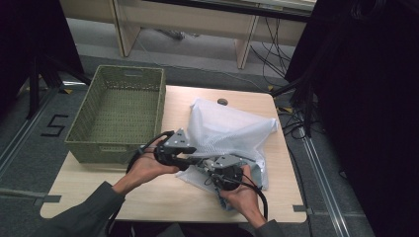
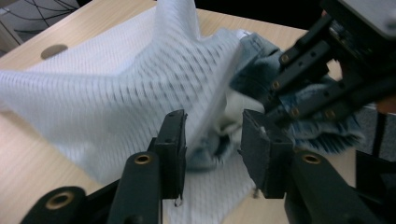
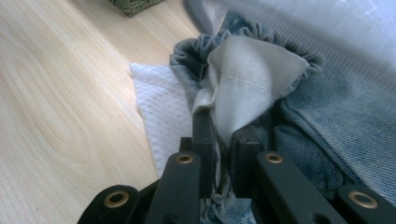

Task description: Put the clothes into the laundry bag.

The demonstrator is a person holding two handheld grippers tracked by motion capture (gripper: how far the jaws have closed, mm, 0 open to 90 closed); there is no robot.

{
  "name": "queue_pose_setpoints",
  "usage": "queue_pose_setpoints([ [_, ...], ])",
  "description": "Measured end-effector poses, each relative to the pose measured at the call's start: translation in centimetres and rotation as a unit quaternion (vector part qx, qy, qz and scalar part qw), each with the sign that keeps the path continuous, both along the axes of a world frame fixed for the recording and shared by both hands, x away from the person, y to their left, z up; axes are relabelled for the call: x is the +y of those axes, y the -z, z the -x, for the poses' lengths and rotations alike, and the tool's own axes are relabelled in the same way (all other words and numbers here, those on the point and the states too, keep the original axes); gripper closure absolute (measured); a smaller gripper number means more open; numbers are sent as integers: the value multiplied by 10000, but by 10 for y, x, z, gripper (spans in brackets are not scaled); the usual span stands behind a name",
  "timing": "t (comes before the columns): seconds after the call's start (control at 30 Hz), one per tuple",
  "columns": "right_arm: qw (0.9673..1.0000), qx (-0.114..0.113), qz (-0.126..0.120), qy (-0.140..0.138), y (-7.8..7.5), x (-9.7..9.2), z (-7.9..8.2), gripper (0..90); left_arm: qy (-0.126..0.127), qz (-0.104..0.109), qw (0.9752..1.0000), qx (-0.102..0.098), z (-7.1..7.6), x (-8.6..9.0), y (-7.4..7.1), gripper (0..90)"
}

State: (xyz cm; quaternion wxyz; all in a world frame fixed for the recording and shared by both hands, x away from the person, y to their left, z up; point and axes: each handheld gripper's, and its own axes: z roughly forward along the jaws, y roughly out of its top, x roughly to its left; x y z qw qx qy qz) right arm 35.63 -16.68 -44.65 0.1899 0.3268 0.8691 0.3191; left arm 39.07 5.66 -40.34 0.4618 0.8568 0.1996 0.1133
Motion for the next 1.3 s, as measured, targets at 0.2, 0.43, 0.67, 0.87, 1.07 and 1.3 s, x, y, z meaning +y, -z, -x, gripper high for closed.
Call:
queue_pose_setpoints([
  [0.2, 10000, 26, 1, 22, 1, 1, -1, 837, -690, -476, 9951, 516, -2, 22, 45, 502],
  [0.43, 10000, -37, -59, 29, 2, 1, -1, 842, -831, -907, 9885, 879, -12, -5, 85, 428],
  [0.67, 9999, -82, -63, 54, 1, 1, -1, 852, -724, -1169, 9874, 779, -19, -18, 101, 693],
  [0.87, 9998, -162, -40, 103, 0, 0, -5, 873, -514, -1282, 9874, 773, -4, -24, 99, 868],
  [1.07, 9999, 9, -103, 44, 5, 4, -5, 858, -420, -1197, 9878, 899, 2, -20, 100, 866],
  [1.3, 9965, 805, -215, 100, 23, 19, 7, 495, -357, -1262, 9877, 848, 1, -19, 99, 863],
])
